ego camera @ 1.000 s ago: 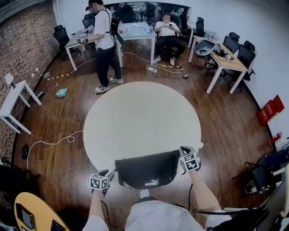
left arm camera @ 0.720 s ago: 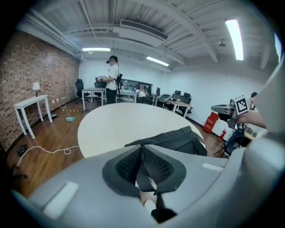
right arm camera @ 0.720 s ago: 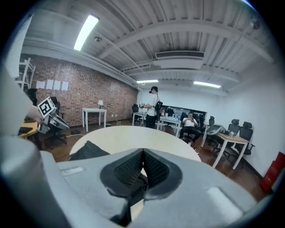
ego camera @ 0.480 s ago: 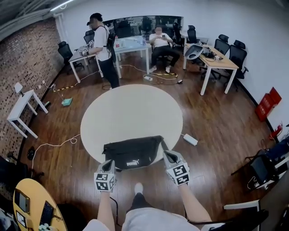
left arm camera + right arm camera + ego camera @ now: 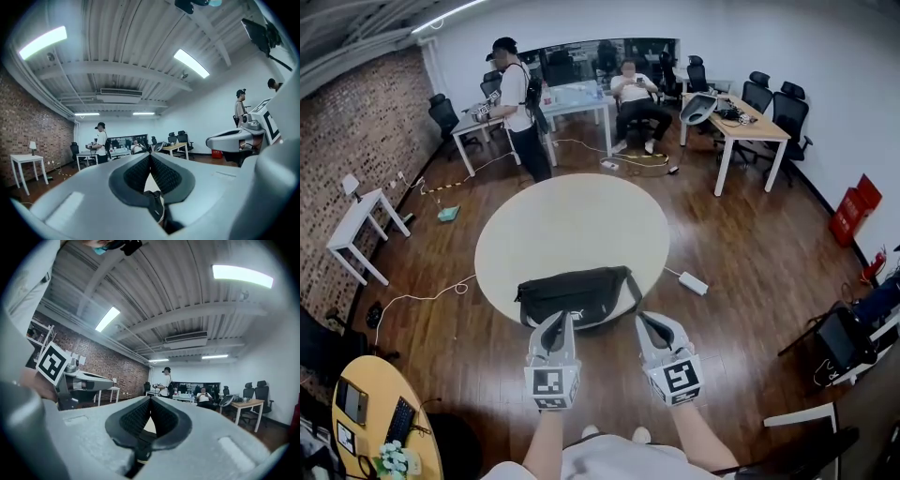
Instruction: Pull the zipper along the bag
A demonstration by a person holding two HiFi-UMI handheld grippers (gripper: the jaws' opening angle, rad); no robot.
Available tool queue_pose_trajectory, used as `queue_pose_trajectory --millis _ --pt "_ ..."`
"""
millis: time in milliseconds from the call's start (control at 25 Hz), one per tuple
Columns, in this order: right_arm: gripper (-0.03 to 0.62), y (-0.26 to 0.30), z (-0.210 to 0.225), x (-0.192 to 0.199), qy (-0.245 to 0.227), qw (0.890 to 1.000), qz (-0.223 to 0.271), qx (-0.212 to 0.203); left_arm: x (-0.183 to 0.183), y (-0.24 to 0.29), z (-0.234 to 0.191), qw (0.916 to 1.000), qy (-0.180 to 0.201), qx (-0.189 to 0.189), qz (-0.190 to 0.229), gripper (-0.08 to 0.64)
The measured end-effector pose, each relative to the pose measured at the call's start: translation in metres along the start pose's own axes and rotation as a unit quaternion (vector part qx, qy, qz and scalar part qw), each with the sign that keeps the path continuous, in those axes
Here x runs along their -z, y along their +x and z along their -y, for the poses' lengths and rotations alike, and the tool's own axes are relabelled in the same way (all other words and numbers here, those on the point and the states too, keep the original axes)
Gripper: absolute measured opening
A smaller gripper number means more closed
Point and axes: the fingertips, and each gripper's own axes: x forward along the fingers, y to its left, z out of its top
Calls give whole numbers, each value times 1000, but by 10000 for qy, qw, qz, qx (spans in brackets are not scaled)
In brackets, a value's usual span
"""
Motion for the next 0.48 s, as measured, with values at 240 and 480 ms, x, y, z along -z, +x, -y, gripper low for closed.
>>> queue_pose_trajectory --millis 240,480 --pt "-11 4 -17 -24 128 9998 113 87 -12 -14 0 9993 -329 92 142 17" --pt "-11 26 -44 -42 49 9995 218 239 -20 -33 -37 9983 -325 -123 467 17"
